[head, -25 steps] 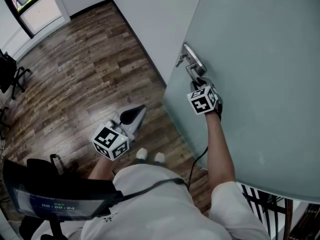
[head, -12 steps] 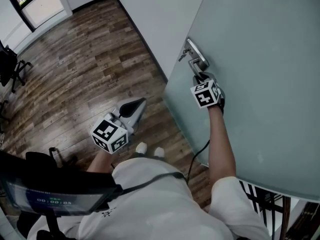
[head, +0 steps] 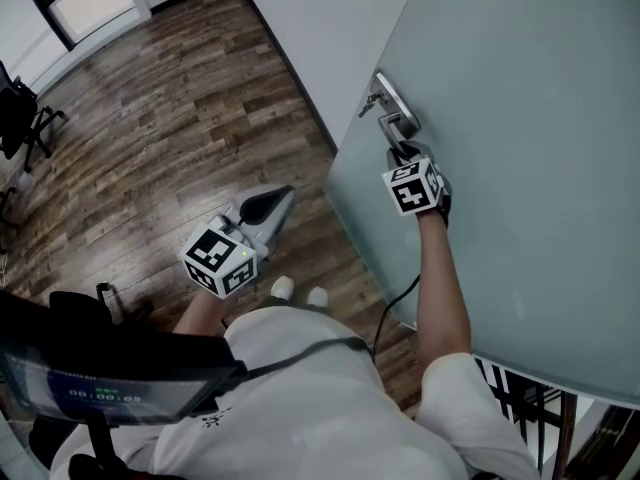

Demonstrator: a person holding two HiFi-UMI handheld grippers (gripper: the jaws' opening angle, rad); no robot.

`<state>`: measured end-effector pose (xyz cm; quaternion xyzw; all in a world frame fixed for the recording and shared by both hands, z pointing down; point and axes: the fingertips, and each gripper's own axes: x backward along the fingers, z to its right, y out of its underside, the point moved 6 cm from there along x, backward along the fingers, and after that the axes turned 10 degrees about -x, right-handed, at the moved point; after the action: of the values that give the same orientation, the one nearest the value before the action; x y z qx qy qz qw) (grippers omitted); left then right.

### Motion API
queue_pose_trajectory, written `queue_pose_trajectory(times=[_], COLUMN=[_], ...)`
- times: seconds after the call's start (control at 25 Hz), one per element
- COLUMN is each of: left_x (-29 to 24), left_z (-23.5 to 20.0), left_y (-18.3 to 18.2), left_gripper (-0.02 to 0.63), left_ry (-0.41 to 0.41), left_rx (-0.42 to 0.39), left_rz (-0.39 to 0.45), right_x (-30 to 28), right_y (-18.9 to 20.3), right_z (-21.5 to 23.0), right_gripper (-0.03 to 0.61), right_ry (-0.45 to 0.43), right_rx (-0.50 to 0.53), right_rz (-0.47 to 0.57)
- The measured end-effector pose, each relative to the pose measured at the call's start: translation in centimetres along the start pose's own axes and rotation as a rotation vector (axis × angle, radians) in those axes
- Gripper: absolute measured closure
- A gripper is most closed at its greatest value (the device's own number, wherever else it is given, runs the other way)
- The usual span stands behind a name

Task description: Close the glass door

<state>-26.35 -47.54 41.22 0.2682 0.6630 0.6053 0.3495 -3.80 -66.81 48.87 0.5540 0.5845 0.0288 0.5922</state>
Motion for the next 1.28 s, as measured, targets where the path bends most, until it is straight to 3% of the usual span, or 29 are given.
queue_pose_trajectory(times=[0.68, 1.0, 1.28], left_x=[1.1, 1.7, 5.8], left_z=[-0.9, 3.1, 9.1], left_y=[0.0, -0.3, -0.9], left_gripper=[0.607, 0.608, 0.607], left_ry=[0.043, -0.048, -0.142], left_rx=[0.008, 0.016, 0.029], left_rz=[0.014, 0.012, 0.018], right_x=[2.9, 4.4, 7.9], right_y=[-0.7, 0.0, -0.6], right_z=[-6.3, -7.9, -11.2], right_gripper=[0.479, 0.476, 0.477], right_ry=[-0.063, -0.086, -0.122], right_rx=[0.032, 0.039, 0.036], right_rz=[0.061, 0.107, 0.143])
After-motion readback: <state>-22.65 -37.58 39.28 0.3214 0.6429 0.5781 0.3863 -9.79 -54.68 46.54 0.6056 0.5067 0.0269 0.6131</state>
